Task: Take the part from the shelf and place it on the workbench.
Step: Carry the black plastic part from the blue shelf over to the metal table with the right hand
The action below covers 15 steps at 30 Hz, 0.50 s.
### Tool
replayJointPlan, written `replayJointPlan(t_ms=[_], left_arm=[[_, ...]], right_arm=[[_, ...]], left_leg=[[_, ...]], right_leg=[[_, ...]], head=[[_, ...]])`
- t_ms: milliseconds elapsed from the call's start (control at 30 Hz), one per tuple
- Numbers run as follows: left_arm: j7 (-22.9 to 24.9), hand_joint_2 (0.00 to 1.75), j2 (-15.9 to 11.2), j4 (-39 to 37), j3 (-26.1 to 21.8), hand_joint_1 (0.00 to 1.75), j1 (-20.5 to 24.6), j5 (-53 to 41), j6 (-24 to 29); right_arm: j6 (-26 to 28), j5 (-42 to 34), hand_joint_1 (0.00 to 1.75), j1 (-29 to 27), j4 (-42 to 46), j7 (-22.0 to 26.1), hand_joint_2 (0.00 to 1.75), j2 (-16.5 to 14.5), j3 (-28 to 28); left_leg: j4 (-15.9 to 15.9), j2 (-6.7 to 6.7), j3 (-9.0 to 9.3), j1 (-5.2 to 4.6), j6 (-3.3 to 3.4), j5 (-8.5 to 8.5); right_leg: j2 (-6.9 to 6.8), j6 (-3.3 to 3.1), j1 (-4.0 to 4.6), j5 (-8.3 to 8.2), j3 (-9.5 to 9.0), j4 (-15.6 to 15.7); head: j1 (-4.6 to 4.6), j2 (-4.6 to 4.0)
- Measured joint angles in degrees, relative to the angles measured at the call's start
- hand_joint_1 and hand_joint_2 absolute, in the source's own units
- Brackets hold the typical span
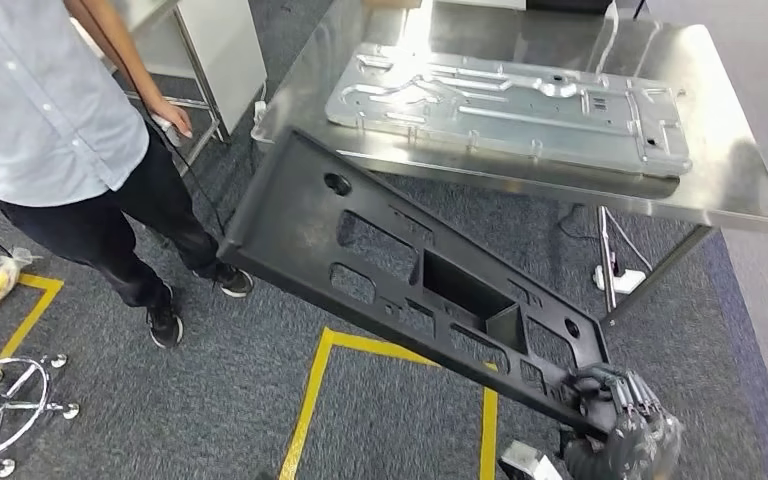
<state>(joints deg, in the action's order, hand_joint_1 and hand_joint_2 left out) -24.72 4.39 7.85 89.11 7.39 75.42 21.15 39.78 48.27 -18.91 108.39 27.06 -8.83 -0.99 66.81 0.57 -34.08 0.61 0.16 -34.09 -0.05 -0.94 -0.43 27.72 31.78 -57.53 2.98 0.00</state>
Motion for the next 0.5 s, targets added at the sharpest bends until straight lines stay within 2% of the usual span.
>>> replayJointPlan(t_ms=[33,67,100,133,200,233,267,333,400,433,500], left_arm=[[0.01,1.75,-0.01,0.0,0.0,0.0,-0.05,0.0,-0.02],[0.01,1.75,-0.01,0.0,0.0,0.0,-0.15,0.0,-0.01],[0.02,1.75,-0.02,0.0,0.0,0.0,-0.24,-0.02,-0.01],[0.02,1.75,-0.02,0.0,0.0,0.0,-0.3,-0.07,0.0],[0.03,1.75,-0.06,-0.01,0.0,0.0,-0.34,-0.16,0.01],[0.04,1.75,-0.1,-0.01,0.0,0.0,-0.3,-0.2,0.01],[0.06,1.75,-0.14,-0.02,0.0,0.0,-0.23,-0.23,0.01],[0.13,1.75,-0.17,-0.02,0.0,0.0,-0.16,-0.39,0.01],[0.2,1.75,-0.18,-0.02,0.0,0.0,-0.28,-0.56,0.01],[0.22,1.75,-0.19,-0.02,0.0,0.0,-0.31,-0.6,0.01],[0.25,1.75,-0.19,-0.02,0.0,0.0,-0.22,-0.68,0.0]], right_arm=[[0.0,0.02,1.75,0.03,-0.03,0.03,1.75,0.0,-0.03],[0.0,0.06,1.75,0.03,-0.08,0.07,1.75,0.0,-0.06],[0.0,0.16,1.75,0.02,-0.13,0.13,1.75,0.0,-0.08],[0.0,0.32,1.75,0.02,-0.17,0.24,1.75,0.0,-0.09],[0.0,0.63,1.75,0.02,-0.21,0.57,1.75,-0.01,-0.1],[0.0,0.65,1.75,0.05,-0.22,0.78,1.75,-0.03,-0.1],[0.0,0.52,1.75,0.08,-0.23,0.98,1.75,-0.08,-0.1],[0.0,0.08,1.75,0.1,-0.23,1.4,1.75,-0.23,-0.1],[0.01,-0.33,1.75,0.08,-0.18,1.78,1.75,-0.33,-0.08],[0.02,-0.51,1.75,0.11,-0.15,1.95,1.75,-0.34,-0.07],[0.02,-0.84,1.75,0.16,-0.13,2.2,1.75,-0.36,-0.06]], left_leg=[[3.98,-0.07,-2.27,0.02,-0.11,-1.43],[6.92,-0.07,-4.17,0.02,-0.18,-2.01],[7.96,-0.07,-5.21,0.01,-0.18,-1.45],[6.73,-0.08,-5.13,0.01,-0.09,0.29],[-0.33,-0.23,-2.58,-0.1,0.47,5.18],[-3.88,-0.34,-1.09,-0.23,0.79,6.7],[-6.28,-0.44,-0.06,-0.39,1.09,7.43],[-7.93,-0.48,0.64,-0.61,1.59,7.01],[-8.7,-0.46,1.53,-0.37,2.18,6.86],[-9.11,-0.44,2.22,-0.19,2.46,6.77],[-9.6,-0.39,3.38,-0.01,2.85,6.38]], right_leg=[[0.07,-0.21,0.08,0.24,-0.23,-0.01],[0.21,-0.34,0.17,0.51,-0.53,-0.02],[0.4,-0.37,0.24,0.82,-0.9,-0.03],[0.62,-0.32,0.3,1.16,-1.4,-0.04],[0.93,-0.11,0.39,2.01,-2.51,-0.05],[1.06,0.13,0.49,2.47,-2.86,-0.13],[1.13,0.4,0.53,2.84,-3.05,-0.11],[1.21,1.06,0.6,3.01,-3.44,-0.19],[1.01,1.58,0.58,3.18,-3.64,-1.23],[0.86,1.89,0.55,3.78,-2.99,-2.76],[0.62,2.61,0.21,6.18,0.4,-8.6]], head=[[-0.04,0.0],[-0.03,0.0],[-0.04,0.0],[-0.04,0.0],[-0.02,0.0],[0.02,0.0],[0.04,0.0],[0.07,0.0],[0.08,0.0],[0.15,0.0],[0.26,0.0]])
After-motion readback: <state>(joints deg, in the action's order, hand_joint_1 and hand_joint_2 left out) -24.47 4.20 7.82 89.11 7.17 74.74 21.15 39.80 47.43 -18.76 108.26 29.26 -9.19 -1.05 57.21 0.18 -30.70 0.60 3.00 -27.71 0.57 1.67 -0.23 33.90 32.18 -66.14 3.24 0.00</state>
